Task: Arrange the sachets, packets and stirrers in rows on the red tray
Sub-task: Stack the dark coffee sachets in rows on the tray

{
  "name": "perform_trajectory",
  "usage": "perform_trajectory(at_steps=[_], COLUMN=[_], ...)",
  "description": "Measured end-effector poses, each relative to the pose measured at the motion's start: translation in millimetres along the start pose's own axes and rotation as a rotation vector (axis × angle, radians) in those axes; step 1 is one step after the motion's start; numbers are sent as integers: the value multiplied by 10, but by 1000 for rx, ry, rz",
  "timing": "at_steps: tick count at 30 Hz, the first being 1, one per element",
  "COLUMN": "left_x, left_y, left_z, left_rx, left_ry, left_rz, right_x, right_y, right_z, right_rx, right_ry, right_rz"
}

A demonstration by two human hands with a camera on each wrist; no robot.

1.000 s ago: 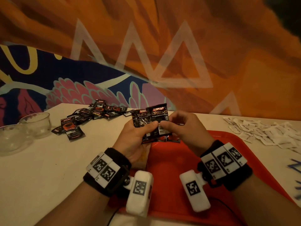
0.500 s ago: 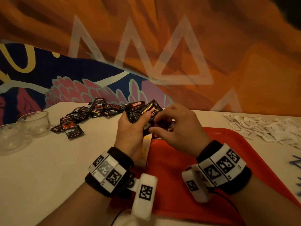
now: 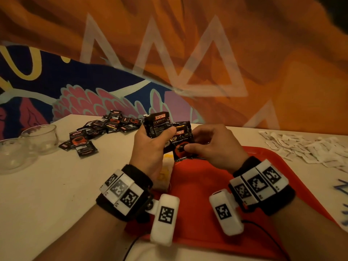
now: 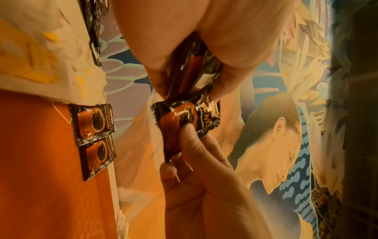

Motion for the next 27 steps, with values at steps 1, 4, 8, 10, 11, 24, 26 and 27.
perform_trajectory(at_steps=[1, 4, 8, 10, 11, 24, 26, 27], left_x=[-2, -6, 8, 30, 49, 153, 158, 160], left_y=[3, 13, 92, 175, 194, 191, 188, 187], left_z=[2, 4, 51, 93, 113, 121, 122, 121], left_rx=[-5, -31, -78, -113, -118, -81, -81, -81], left_ry=[-7, -16, 45, 102, 132, 248, 250, 250], left_rz=[3, 4, -81, -156, -191, -265, -255, -249], right_x=[-3, 0, -100, -285, -408, -1368, -1353, -1348], right_y=[-18, -33, 126, 307, 404, 256, 209, 192], right_z=[-1, -17, -2, 63, 104, 146, 187, 205], right_rx=[20, 48, -8, -60, -77, 116, 130, 139], right_ry=[-5, -28, -79, -168, -228, -640, -651, -660], right_rz=[3, 5, -33, -18, -17, -166, -189, -216])
Point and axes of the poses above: each hand's wrist, its own z-axis towards the middle knuckle, its own y-axis out of the back of the hand, x = y × z, the point moved 9 cm from there along z, towards the middle knuckle, and after that the axes turned 9 degrees about y, right-handed, at the moved point
